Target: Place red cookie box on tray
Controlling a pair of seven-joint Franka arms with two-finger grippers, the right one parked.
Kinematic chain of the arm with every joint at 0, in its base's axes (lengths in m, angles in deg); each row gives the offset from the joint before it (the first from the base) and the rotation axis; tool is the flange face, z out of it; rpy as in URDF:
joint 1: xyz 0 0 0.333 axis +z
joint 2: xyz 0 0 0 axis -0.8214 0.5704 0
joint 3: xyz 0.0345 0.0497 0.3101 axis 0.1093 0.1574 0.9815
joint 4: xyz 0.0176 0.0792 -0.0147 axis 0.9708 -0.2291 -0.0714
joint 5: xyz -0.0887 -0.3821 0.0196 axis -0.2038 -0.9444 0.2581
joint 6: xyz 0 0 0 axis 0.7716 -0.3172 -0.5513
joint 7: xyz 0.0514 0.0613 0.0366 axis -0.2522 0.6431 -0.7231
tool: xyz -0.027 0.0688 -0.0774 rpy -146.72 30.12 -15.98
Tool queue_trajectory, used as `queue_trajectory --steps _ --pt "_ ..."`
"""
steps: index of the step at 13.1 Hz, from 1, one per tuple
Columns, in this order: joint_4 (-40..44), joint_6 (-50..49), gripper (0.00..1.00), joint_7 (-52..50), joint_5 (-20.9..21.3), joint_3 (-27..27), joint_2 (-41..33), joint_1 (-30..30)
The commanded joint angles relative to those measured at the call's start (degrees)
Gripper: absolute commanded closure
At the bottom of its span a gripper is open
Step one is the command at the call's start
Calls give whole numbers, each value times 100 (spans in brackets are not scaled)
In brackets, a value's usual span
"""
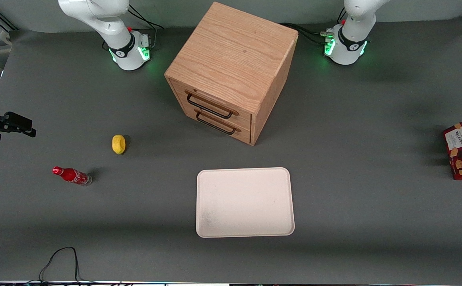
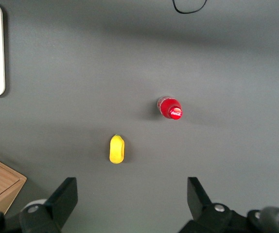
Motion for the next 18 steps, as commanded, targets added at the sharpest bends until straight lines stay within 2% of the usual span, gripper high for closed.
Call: queue_trajectory --steps 1,3,6,11,13,16,18 --pt "34 -164 100 120 -18 16 -110 1" --pt "226 -654 100 111 -18 16 -294 -34" --pt "797 -1927 100 111 8 16 -681 -34" --pt "2106 -3906 100 41 52 51 -1218 -17" --pt "2467 -4268 100 41 61 60 -1306 -17" --pt "2521 -4278 100 41 70 7 -1341 -60" --pt "2539 -4287 100 41 61 -63 -1341 -331"
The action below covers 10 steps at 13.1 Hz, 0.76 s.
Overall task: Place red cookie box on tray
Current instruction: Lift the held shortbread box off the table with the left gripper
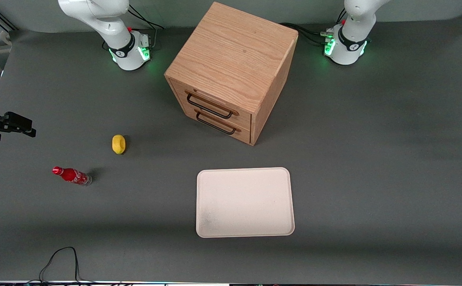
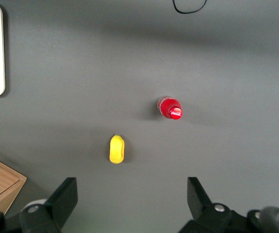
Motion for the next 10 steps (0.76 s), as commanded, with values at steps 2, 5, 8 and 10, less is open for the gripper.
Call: queue_trajectory --steps 2,5,8,10 --pt "226 -146 100 -38 63 -50 12 -931" --pt "490 -410 100 -1309 81 -59 64 -1934" --pt "709 -585 100 -3073 20 -59 143 -3067" --pt "1069 -595 100 -4226 -7 -59 432 -3735"
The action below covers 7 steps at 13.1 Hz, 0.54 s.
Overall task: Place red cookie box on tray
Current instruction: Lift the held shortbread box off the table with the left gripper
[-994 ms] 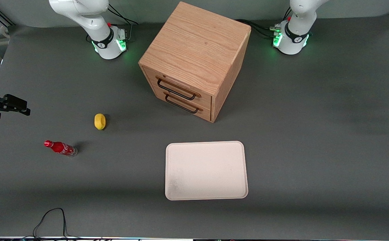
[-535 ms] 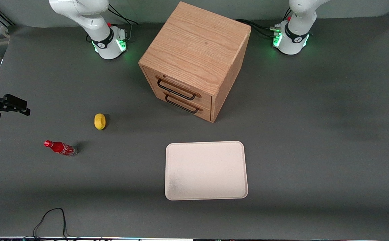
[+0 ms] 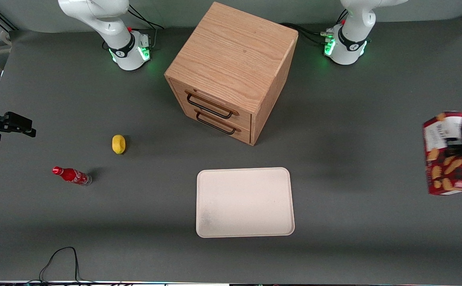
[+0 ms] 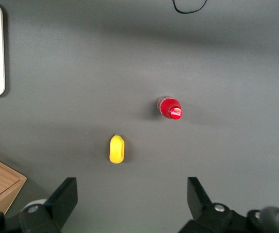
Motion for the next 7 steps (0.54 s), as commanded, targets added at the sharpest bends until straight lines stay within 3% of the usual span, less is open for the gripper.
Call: queue_trajectory --steps 1,4,7 --pt "773 -233 100 -1490 -1 129 525 -847" --pt "1440 -189 100 -2584 -10 16 1122 -1622" --pt "1855 -40 100 -3060 -45 -546 1493 -1703"
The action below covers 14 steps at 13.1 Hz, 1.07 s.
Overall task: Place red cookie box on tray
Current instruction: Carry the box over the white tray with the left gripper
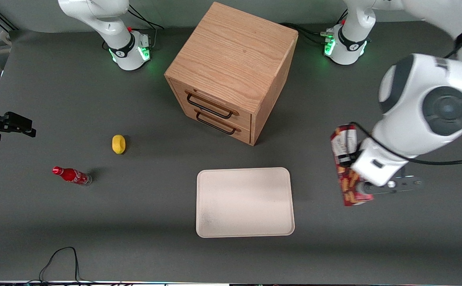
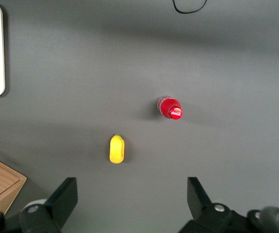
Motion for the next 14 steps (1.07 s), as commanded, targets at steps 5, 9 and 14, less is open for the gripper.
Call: queue_trajectory --steps 5,9,14 --pt "1388 170 100 -862 19 -270 1100 -624" --pt "1328 661 100 -845 19 -288 1477 -625" --pt "854 1593 100 -626 89 -270 2067 -590"
